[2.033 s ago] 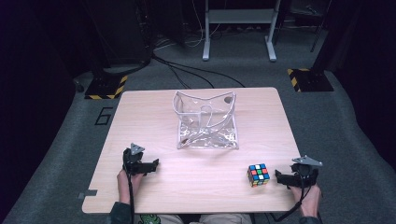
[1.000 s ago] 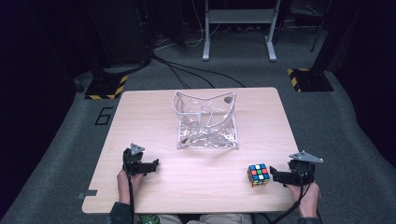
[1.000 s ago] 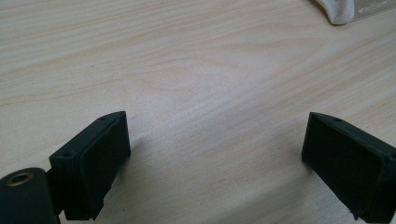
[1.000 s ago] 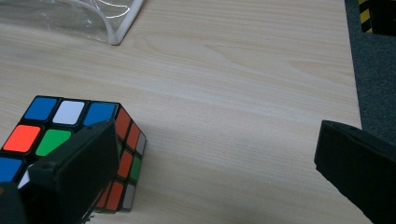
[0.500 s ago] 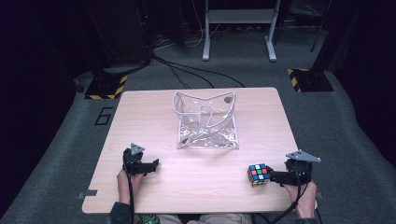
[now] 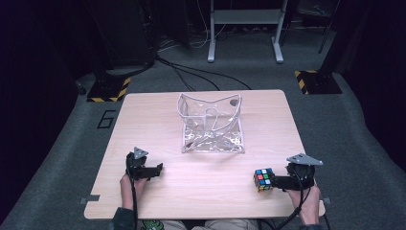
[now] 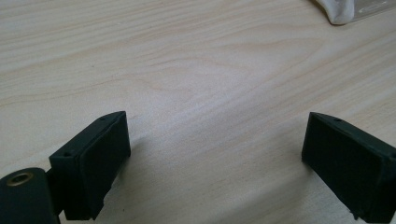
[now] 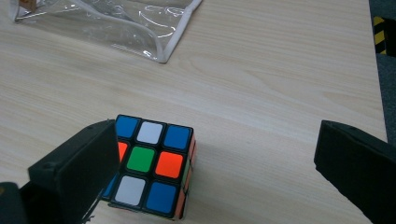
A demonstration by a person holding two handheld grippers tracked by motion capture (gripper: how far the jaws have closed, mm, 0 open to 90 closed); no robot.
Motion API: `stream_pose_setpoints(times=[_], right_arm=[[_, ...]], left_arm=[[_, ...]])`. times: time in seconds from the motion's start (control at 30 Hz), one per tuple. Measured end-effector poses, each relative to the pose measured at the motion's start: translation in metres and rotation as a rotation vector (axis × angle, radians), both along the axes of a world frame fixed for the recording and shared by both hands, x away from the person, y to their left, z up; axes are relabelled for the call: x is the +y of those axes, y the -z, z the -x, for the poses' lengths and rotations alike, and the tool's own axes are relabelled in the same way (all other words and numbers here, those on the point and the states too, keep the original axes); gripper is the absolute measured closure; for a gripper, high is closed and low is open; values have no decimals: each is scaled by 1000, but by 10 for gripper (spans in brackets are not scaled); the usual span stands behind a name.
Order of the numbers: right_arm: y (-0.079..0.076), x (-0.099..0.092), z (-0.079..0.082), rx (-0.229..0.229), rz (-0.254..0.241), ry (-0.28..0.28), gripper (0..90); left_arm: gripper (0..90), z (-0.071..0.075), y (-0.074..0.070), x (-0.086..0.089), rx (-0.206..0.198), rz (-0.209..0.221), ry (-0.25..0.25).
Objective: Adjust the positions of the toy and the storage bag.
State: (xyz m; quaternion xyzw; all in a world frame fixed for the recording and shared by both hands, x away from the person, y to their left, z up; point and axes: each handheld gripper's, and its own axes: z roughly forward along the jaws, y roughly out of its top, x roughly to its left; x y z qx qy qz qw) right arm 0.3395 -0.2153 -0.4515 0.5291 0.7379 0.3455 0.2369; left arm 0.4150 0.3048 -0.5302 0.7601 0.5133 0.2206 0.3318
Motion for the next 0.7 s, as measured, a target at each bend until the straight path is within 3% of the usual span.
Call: stream_pose_setpoints(times=[0.7], right_arm=[[3, 30, 2, 23, -19, -91, 0]], left_arm=[[76, 0, 0, 0, 0, 1, -1]])
